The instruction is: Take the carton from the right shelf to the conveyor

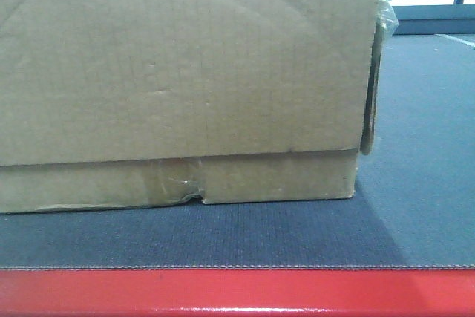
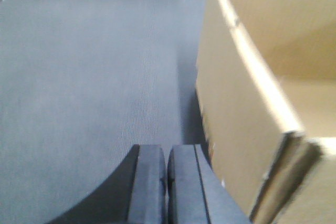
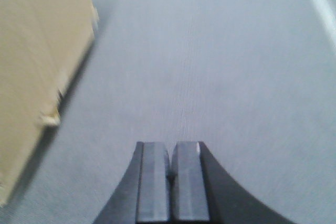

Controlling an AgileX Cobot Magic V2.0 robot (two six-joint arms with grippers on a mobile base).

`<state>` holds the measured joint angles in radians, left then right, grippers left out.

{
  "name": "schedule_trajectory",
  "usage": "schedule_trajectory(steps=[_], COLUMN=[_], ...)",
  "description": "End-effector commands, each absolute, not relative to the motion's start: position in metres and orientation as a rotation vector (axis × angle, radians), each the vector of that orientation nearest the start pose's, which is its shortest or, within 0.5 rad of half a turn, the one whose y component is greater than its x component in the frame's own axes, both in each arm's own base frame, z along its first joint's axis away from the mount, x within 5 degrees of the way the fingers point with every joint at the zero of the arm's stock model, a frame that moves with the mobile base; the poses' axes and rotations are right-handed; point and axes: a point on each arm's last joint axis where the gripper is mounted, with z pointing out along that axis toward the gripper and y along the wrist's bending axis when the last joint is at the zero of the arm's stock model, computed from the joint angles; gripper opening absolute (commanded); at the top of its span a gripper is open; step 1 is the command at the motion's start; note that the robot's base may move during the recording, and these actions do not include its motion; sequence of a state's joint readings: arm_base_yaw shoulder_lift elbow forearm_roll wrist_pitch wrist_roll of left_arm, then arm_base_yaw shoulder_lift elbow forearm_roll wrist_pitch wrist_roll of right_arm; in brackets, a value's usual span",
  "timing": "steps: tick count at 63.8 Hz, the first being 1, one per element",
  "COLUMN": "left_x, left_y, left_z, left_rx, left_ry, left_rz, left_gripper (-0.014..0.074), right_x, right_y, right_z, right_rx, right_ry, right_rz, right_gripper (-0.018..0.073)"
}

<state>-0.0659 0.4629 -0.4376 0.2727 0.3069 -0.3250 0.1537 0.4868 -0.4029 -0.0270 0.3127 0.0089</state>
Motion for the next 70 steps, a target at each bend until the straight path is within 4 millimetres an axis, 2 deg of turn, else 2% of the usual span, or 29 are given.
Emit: schedule_trajectory(steps=[1,13,23,70], left_x=[0.090,0.073,0.069,0.069], left_y=[0.001,0.002,0.002,0.002], left_z=[0.304,0.311,0.312,0.312], left_rx=[-0.049,-0.052,-0.052,-0.052], left_ry=[1.722,1.632,1.612,1.612], left_rz=[-0.025,-0.032,-0.033,-0.033], left_gripper=[0.0013,0.0013,0.0013,0.0013], right_x=[0.085,0.050,0.036,0.034], right_y=[0.012,0.006,0.004,0.004], right_z=[0.289,0.300,0.304,0.307], right_rx=[-0.153,-0.134,-0.126,-0.124], right_ry=[1.741,1.548,1.458,1.420], right_rz=[0.070,0.077,0.080,0.082], right_gripper=[-0.0073,-0.0073,-0.0073,-0.0073])
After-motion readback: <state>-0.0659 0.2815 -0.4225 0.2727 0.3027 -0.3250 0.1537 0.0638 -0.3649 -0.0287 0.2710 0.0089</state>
